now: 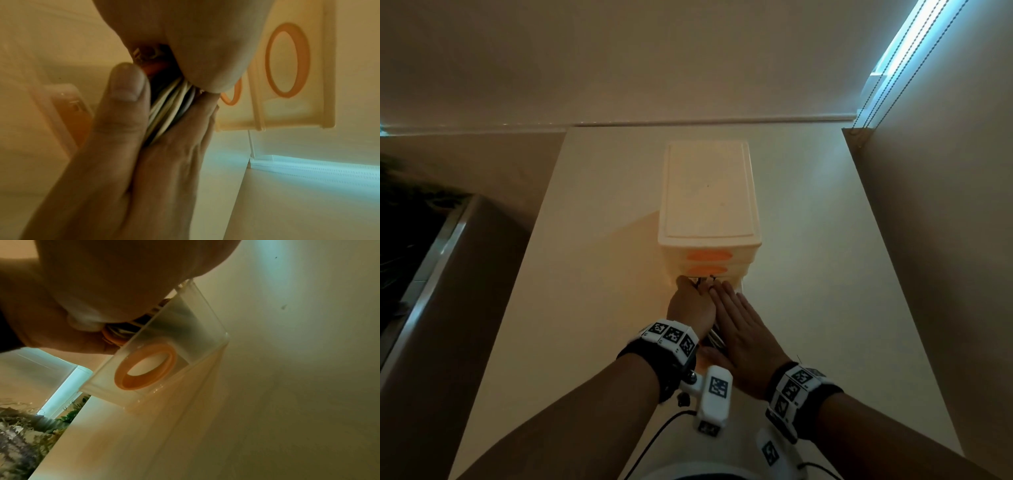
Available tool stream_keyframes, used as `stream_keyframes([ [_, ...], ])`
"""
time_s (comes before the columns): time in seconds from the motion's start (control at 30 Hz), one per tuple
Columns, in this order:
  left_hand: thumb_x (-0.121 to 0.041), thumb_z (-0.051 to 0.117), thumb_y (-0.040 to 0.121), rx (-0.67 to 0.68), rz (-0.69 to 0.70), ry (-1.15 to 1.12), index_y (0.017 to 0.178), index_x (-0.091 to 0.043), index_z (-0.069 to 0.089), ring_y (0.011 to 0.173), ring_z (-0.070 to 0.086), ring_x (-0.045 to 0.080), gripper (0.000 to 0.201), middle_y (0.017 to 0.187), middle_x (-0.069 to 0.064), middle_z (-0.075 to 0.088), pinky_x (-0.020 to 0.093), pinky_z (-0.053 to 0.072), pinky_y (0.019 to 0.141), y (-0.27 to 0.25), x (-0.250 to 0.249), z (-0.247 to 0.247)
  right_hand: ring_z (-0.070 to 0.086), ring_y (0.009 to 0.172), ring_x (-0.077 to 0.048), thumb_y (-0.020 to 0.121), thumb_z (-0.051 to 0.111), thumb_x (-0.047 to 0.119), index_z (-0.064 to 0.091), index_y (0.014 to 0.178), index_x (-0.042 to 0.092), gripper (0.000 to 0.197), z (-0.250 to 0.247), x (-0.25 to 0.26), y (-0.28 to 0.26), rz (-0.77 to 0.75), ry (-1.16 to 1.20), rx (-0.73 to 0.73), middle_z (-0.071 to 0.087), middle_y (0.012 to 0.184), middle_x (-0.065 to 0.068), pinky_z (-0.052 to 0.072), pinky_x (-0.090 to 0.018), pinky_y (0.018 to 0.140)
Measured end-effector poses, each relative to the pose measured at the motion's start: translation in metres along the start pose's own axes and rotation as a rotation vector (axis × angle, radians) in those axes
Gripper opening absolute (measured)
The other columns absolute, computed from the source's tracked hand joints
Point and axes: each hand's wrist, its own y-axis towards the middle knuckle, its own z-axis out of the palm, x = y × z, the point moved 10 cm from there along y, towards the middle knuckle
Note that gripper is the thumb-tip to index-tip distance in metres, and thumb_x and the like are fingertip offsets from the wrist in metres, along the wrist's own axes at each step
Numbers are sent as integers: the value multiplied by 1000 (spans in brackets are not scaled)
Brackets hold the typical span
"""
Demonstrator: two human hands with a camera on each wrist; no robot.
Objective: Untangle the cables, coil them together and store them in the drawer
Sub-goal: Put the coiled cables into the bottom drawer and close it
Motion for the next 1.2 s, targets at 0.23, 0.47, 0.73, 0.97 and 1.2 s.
stream_keyframes([
  [0.23, -38, 49, 102, 83, 35, 115, 109, -15, 51, 90, 64, 27, 23, 100, 8, 66, 40, 53, 83, 9, 7, -3, -3, 156, -24, 103, 12, 58, 6, 159, 2, 79, 18, 3, -6, -19, -168, 44, 3, 168, -14, 8, -42, 125],
  [0.47, -30, 39, 107, -153, 83, 123, 103, -16, 64, 97, 64, 29, 29, 103, 6, 69, 29, 41, 77, -5, 1, -9, 3, 156, -27, 103, 0, 56, 11, 159, 6, 77, 20, 3, -1, 7, -195, 75, 5, 168, -14, 9, -42, 122],
  [0.73, -28, 43, 102, -86, 174, 242, 112, -16, 36, 74, 62, 32, 17, 87, 11, 62, 37, 44, 60, -12, -7, -12, -2, 156, -24, 103, 2, 54, 9, 161, 11, 73, 20, 5, -2, 52, -181, 60, 4, 168, -11, 13, -45, 124],
  [0.97, -25, 52, 101, 164, 274, 612, 94, -18, 81, 91, 65, 28, 31, 93, 9, 76, 32, 51, 80, 5, -17, -35, 9, 156, -25, 104, 15, 56, 22, 158, 8, 73, 14, 4, -2, 38, -247, 53, 16, 167, -11, 12, -44, 123],
  [1.2, -18, 56, 95, 297, 288, 598, 83, -7, 79, 55, 56, 20, 29, 66, 10, 69, 27, 45, 54, -7, -8, -34, 12, 155, -28, 102, 22, 54, 22, 159, 9, 73, 18, 9, 2, 48, -282, 86, 20, 166, -11, 11, -46, 123],
])
